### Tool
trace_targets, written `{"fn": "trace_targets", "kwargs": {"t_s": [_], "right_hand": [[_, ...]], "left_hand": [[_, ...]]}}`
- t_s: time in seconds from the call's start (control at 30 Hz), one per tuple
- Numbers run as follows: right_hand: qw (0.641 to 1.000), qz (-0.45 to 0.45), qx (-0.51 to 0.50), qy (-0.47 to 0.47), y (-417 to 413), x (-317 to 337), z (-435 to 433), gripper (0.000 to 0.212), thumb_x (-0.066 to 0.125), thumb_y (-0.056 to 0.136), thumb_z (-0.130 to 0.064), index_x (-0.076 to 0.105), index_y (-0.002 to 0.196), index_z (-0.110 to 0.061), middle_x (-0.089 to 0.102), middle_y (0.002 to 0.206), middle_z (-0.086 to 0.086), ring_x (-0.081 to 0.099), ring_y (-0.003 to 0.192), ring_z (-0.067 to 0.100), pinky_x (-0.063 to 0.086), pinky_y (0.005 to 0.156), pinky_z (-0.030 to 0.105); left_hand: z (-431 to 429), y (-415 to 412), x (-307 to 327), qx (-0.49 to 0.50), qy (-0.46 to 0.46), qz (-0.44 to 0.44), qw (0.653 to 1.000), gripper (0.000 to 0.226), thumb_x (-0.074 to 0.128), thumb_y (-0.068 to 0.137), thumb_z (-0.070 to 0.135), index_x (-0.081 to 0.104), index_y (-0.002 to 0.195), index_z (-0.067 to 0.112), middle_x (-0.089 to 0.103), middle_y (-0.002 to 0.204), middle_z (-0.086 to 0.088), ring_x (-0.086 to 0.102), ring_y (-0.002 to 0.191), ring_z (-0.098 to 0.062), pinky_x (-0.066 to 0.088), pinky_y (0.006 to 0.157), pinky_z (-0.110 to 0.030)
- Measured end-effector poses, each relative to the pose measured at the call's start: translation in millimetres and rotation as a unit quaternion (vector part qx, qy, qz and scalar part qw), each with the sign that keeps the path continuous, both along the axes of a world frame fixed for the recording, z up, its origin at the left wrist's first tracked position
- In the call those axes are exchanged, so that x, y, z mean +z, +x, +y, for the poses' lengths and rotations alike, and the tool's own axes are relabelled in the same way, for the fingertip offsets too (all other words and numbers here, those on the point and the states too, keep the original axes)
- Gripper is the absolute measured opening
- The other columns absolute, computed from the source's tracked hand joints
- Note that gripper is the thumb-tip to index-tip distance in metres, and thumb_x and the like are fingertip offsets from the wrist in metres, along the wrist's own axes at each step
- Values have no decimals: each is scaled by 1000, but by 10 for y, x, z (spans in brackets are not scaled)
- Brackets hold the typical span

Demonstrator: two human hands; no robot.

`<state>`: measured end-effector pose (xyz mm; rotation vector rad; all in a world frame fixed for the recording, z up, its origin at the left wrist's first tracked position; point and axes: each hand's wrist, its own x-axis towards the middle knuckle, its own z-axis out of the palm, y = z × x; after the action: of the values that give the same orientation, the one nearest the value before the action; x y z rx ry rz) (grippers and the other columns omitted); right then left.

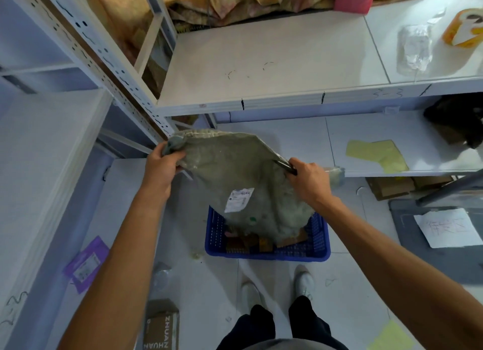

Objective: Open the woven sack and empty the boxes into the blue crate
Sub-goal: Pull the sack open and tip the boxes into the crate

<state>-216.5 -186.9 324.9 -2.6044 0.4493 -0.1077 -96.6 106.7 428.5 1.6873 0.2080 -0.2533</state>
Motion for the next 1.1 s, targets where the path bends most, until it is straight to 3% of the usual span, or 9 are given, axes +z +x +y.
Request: {"fn": "trace_targets", "kwargs": {"t_s": [0.2,0.4,0.53,0.63,0.83,1.0,1.1], "right_hand": [[1000,4,0,-23,-92,28,-54,14,58,96,-30,63,101,-18,70,79,10,65,71,34,49,56,38],[998,-29,-6,-48,-79,188,-35,19,57,99,-32,64,102,-15,68,75,9,64,66,32,43,55,34],[998,-35,-8,-48,-46,313,-6,16,57,98,-31,62,96,-15,68,71,10,64,63,32,54,58,43],[996,-75,-8,-57,-51,374,-1,15,58,97,-31,61,94,-16,66,67,10,61,56,32,53,54,42],[997,-30,21,-64,-48,483,60,14,59,97,-24,65,104,-14,62,69,9,50,57,26,40,54,34],[992,-85,39,-83,-62,567,108,14,62,94,-24,64,98,-11,64,68,11,60,59,30,43,52,35],[995,10,40,-89,-44,576,96,18,56,97,-30,60,102,-14,65,77,14,62,67,35,52,59,42]], "left_hand": [[116,-95,-130,20,2,12,1000,34,65,93,1,66,125,12,71,122,-13,70,107,-25,59,89,-39],[146,-98,-73,9,-1,-13,1000,29,63,94,1,66,115,21,71,112,-1,69,106,-20,57,97,-43],[167,-52,14,5,-11,-46,999,39,66,92,4,65,130,15,71,123,-6,68,113,-23,58,93,-40],[163,-26,50,8,-20,-44,999,42,65,94,3,63,134,13,69,127,-8,68,114,-22,59,93,-39],[108,-32,78,21,-28,-32,999,38,62,94,0,63,131,8,69,123,-11,67,114,-28,58,93,-40],[167,-33,112,24,-56,-30,998,36,61,95,3,64,130,12,69,126,-11,67,115,-26,57,96,-41],[151,-41,138,19,-42,-32,998,37,60,95,3,63,131,7,69,127,-14,66,117,-29,56,98,-41]]}}
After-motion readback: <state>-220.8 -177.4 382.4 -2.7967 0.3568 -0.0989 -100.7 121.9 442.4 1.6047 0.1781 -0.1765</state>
